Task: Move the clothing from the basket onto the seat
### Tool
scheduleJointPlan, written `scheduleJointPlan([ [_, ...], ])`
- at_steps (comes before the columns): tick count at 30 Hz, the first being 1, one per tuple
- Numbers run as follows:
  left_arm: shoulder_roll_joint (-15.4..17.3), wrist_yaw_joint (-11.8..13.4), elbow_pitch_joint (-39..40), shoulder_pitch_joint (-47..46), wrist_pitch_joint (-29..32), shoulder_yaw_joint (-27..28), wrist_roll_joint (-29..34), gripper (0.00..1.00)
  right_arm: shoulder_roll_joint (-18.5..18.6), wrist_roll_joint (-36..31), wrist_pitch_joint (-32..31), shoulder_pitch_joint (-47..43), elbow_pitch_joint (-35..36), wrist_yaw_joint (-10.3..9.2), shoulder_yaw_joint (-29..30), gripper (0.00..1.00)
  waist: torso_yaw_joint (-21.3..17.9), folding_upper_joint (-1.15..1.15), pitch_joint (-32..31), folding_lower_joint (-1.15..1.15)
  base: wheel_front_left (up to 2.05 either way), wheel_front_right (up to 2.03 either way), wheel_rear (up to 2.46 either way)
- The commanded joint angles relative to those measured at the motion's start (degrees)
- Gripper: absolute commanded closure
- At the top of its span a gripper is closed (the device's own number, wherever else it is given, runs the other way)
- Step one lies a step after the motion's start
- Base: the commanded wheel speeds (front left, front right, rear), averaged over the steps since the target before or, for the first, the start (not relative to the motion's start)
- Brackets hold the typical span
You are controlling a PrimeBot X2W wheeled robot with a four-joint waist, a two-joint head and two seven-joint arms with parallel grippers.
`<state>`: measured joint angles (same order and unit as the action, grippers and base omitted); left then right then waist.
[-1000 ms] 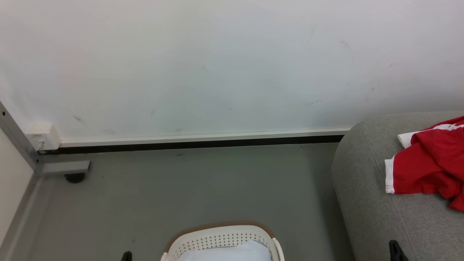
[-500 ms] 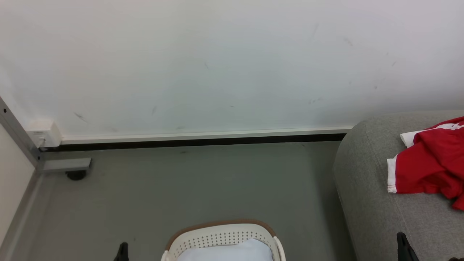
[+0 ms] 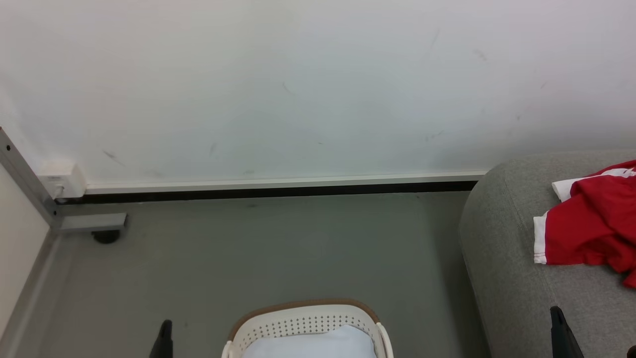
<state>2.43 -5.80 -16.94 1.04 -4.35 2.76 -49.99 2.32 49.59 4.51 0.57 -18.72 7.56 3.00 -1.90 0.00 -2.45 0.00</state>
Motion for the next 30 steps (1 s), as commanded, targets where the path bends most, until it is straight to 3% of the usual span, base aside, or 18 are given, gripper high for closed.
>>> scheduleJointPlan([
  [1,0.4,-0.3,0.8,-1.5,0.4,0.3,-2.0,1.00,0.5,1.8,-0.5,1.5,1.0,-0.05,0.4,1.00,0.0,0.00,0.0,0.00,0.00,0.00,0.00],
  [30,0.5,-1.0,1.8,-4.3,5.2,2.0,-20.1,1.00,0.7,20.3,-5.3,3.5,2.8,-0.08,1.9,1.00,0.7,0.00,1.0,0.00,0.00,0.00,0.00],
])
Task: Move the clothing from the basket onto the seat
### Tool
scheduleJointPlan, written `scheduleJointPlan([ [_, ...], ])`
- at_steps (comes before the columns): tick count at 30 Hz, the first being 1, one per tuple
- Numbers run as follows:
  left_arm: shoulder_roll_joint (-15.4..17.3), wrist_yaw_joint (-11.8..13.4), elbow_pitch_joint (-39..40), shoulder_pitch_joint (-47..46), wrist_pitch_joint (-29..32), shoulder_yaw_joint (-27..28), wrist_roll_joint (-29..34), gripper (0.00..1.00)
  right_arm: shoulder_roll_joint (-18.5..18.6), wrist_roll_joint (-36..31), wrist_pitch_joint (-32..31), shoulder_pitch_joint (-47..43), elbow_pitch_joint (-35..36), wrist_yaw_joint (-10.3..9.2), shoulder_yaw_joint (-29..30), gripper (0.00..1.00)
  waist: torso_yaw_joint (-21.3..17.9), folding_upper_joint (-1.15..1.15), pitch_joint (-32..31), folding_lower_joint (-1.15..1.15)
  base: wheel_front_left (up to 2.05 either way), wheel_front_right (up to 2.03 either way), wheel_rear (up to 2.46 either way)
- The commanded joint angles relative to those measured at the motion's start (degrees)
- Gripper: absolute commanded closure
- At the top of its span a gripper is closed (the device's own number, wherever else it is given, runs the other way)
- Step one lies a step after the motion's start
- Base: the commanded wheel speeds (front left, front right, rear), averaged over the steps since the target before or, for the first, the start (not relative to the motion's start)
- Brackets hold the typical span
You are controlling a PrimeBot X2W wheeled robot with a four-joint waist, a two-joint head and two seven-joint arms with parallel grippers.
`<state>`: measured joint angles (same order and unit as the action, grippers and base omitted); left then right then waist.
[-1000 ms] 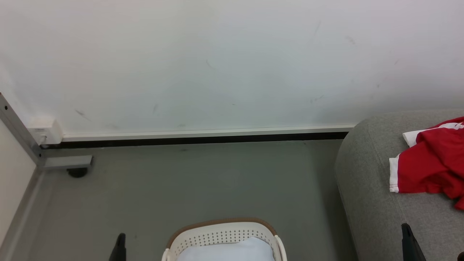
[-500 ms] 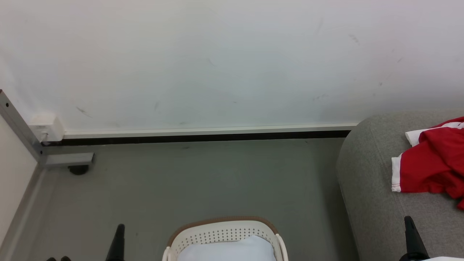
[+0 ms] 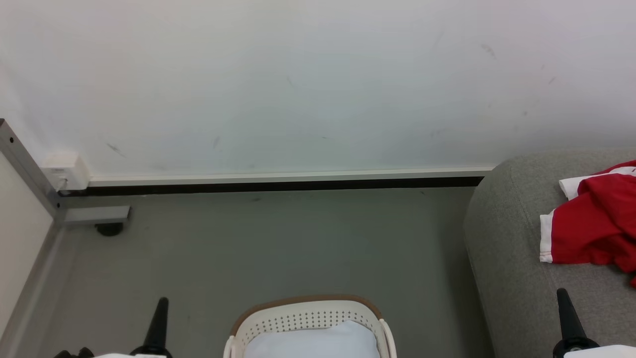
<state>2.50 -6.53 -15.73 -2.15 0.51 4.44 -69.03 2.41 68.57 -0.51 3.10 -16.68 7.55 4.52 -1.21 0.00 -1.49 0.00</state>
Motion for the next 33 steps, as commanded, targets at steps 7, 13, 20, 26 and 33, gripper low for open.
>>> scheduleJointPlan([
  [7,0.5,-0.4,0.8,-1.6,1.1,0.5,-4.2,1.00,0.6,4.5,-1.1,1.4,1.1,-0.07,0.6,1.00,0.2,0.00,0.2,0.00,0.00,0.00,0.00],
  [13,0.5,-0.5,0.9,-2.0,2.0,0.8,-7.3,1.00,0.6,7.5,-1.9,1.8,1.3,-0.08,0.8,1.00,0.3,0.00,0.4,0.00,0.00,0.00,0.00],
  [20,0.5,-0.6,1.1,-2.6,2.9,1.1,-10.7,1.00,0.6,10.9,-2.8,2.0,1.6,-0.09,1.1,1.00,0.5,0.00,0.6,0.00,0.00,0.00,0.00],
  [26,0.5,-0.7,1.2,-2.9,3.6,1.4,-13.6,1.00,0.6,13.7,-3.6,2.4,1.9,-0.09,1.3,1.00,0.6,0.00,0.8,0.00,0.00,0.00,0.00],
  [33,0.6,-0.8,1.4,-3.4,4.4,1.6,-16.6,1.00,0.7,16.8,-4.4,2.8,2.1,-0.10,1.6,1.00,0.8,0.00,1.1,0.00,0.00,0.00,0.00],
])
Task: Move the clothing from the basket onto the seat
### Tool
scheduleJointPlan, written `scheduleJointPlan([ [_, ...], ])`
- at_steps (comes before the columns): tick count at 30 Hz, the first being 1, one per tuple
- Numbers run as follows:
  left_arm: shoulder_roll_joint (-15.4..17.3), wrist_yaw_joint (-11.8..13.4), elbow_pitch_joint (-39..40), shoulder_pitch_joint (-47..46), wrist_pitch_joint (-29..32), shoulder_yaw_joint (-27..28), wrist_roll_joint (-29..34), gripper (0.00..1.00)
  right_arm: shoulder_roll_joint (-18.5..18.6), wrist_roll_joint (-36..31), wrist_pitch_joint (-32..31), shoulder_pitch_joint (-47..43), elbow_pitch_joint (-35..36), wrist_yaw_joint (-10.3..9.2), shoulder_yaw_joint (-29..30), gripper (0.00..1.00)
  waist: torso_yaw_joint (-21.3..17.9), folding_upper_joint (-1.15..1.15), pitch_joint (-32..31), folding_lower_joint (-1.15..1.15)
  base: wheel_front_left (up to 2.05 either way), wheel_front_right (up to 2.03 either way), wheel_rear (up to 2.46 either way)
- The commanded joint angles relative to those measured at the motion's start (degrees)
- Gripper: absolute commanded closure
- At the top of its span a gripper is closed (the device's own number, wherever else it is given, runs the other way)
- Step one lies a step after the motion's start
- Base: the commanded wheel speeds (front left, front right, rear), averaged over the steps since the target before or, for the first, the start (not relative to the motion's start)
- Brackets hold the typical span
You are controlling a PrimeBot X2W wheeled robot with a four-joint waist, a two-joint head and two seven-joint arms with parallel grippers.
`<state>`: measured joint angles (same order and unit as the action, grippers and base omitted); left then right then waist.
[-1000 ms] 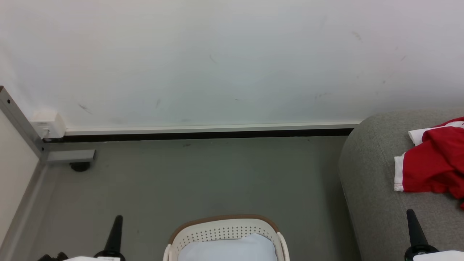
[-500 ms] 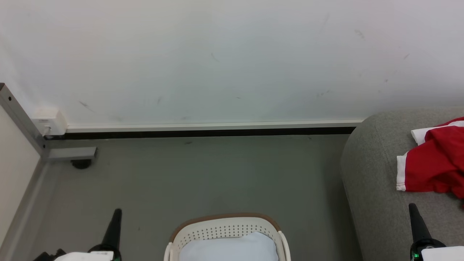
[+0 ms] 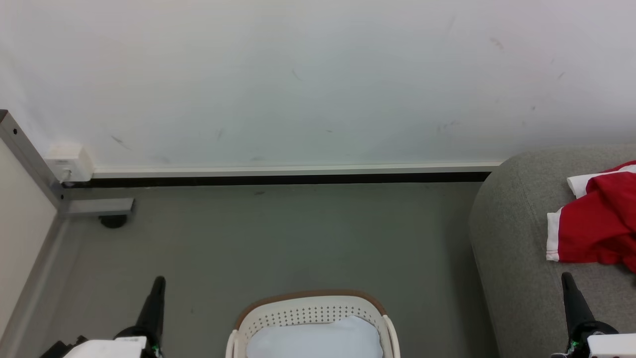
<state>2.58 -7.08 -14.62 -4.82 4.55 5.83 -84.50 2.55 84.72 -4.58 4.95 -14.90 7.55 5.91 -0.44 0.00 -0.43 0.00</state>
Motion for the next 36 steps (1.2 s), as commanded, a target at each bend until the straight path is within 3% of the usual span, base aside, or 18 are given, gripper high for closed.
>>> scheduleJointPlan([
  [1,0.5,-0.3,0.3,-0.8,0.4,0.3,-1.6,1.00,0.5,1.1,-0.4,0.9,0.4,-0.10,0.2,1.00,0.0,0.00,0.0,0.00,0.00,0.00,0.00],
  [18,0.5,-0.6,0.6,-1.8,2.2,0.9,-8.3,1.00,0.5,7.9,-2.1,1.7,1.1,-0.12,0.8,1.00,0.4,0.00,0.6,0.00,0.00,0.00,0.00],
  [36,0.5,-0.5,0.6,-1.8,2.2,0.8,-8.2,1.00,0.5,7.7,-2.2,1.7,1.0,-0.12,0.8,1.00,0.4,0.00,0.6,0.00,0.00,0.00,0.00],
])
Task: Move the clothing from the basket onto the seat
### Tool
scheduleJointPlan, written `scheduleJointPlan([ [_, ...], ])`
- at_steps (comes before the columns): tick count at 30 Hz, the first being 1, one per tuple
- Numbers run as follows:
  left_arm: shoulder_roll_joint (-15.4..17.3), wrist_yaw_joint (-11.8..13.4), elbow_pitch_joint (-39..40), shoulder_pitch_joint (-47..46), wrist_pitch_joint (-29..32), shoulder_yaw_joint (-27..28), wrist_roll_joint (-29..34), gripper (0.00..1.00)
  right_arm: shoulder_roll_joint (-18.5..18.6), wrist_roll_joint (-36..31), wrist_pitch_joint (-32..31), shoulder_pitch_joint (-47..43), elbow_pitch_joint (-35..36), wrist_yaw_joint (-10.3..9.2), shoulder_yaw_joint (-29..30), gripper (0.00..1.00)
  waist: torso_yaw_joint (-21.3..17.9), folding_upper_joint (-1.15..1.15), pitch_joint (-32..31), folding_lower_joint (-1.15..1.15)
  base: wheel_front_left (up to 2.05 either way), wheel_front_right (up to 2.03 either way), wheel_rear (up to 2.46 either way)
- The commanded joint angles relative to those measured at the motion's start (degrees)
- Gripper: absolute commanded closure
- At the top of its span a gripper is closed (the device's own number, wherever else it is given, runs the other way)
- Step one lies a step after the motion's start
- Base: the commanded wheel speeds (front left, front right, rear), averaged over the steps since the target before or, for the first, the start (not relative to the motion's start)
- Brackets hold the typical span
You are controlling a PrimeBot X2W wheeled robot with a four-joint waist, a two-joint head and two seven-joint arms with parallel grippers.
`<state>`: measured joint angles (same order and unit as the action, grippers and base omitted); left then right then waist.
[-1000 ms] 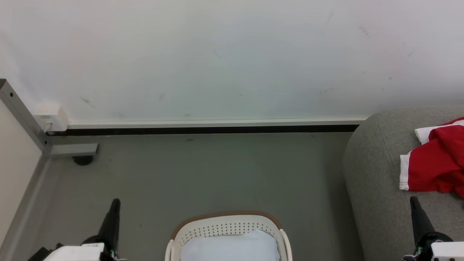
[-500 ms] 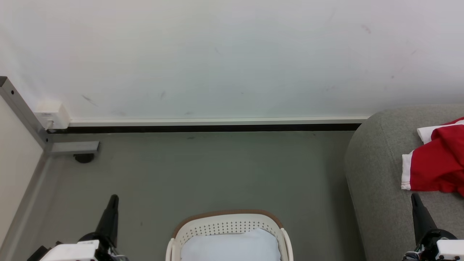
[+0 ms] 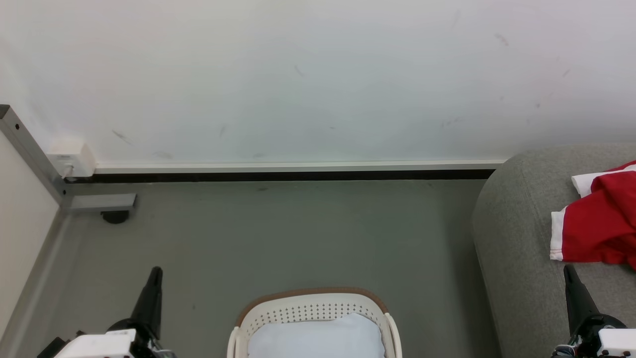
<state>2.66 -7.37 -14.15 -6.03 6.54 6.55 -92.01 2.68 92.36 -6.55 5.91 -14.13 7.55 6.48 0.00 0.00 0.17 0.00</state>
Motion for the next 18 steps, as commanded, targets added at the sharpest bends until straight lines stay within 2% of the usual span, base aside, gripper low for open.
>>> scheduleJointPlan([
  [1,0.4,-0.3,0.2,-0.6,0.2,0.1,-0.7,1.00,0.4,0.1,-0.2,0.7,0.3,-0.12,0.2,1.00,0.0,0.00,0.0,0.00,0.00,0.00,0.00],
  [18,0.4,-0.3,0.2,-0.6,0.2,0.1,-0.7,1.00,0.4,0.1,-0.2,0.7,0.3,-0.12,0.2,1.00,0.0,0.00,0.0,0.00,0.00,0.00,0.00],
])
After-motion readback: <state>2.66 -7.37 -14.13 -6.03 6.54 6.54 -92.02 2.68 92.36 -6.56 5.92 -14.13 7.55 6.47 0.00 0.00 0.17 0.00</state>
